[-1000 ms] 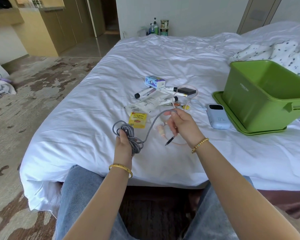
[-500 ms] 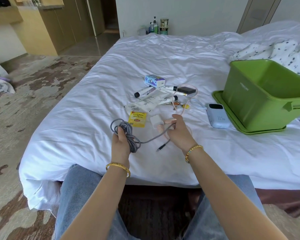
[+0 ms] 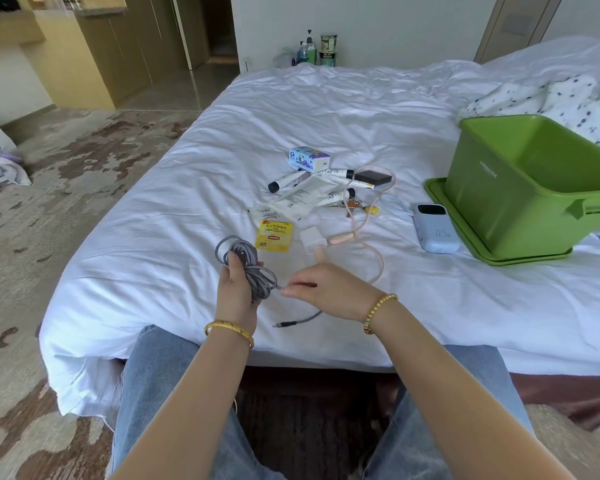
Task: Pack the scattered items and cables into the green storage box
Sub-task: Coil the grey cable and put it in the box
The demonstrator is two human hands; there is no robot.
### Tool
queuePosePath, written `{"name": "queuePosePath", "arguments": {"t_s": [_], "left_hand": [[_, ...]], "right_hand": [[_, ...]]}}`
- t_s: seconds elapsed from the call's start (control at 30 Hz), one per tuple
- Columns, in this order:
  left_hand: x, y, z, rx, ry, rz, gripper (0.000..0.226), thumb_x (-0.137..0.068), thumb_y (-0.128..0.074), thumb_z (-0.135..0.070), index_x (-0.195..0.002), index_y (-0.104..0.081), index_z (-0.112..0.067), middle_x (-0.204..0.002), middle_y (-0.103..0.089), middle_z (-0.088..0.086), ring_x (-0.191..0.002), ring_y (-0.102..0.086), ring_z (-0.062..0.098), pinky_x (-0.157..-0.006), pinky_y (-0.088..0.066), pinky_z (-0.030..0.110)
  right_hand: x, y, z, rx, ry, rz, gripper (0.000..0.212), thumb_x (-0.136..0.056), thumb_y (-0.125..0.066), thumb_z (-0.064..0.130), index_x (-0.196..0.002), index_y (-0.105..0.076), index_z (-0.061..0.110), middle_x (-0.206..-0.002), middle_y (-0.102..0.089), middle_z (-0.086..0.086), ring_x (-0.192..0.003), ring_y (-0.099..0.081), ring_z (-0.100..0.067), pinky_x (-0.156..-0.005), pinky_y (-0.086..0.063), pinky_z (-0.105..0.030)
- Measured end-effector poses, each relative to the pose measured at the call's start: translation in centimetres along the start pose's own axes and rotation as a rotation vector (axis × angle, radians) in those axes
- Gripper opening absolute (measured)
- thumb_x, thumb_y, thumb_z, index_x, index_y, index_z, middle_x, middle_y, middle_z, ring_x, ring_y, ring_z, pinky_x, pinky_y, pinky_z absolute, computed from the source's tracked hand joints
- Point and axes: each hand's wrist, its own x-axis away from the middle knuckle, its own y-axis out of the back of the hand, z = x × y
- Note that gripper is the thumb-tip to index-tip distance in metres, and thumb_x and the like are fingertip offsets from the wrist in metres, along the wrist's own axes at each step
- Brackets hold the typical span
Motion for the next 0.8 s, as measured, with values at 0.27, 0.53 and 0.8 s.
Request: {"name": "queuePosePath", "arguments": {"t_s": [0.27, 0.53, 0.8], "left_hand": [[-1.6, 1.9, -1.0, 0.179, 0.042, -0.129, 0.029, -0.1, -0.028, -0.04, -0.104, -0.053, -0.026, -0.085, -0.065, -0.002, -0.072, -0.058, 0.01, -0.058, -0.042, 0.021], [-1.1, 0.9, -0.5, 0.192, 0.023, -0.019, 0.044, -0.1, -0.029, -0.042, -0.127, -0.047, -0.013, -0.086, -0.062, 0.002, -0.078, -0.064, 0.016, -0.062, -0.052, 0.026], [-0.7, -0.2, -2.2, -0.05, -0.112, -0.021, 0.038, -0.096, -0.036, -0.047, -0.119, -0.047, -0.018, -0.095, -0.063, 0.005, -0.082, -0.061, 0.02, -0.066, -0.051, 0.029]], "right_hand": [[0.8, 0.0, -1.2, 0.012, -0.006, 0.142, 0.027, -0.095, -0.048, 0.029, -0.091, -0.072, 0.016, -0.086, -0.068, -0.005, -0.073, -0.049, 0.016, -0.083, -0.026, -0.014], [0.8, 1.0, -0.5, -0.064, 0.016, 0.234, 0.022, -0.094, -0.051, 0.029, -0.096, -0.072, 0.024, -0.096, -0.072, -0.009, -0.088, -0.05, 0.012, -0.086, -0.03, -0.018], [1.5, 1.6, -0.5, -0.187, 0.017, 0.116, 0.018, -0.092, -0.055, 0.021, -0.092, -0.071, 0.012, -0.069, -0.061, 0.018, -0.065, -0.051, 0.01, -0.065, -0.034, -0.004]]}}
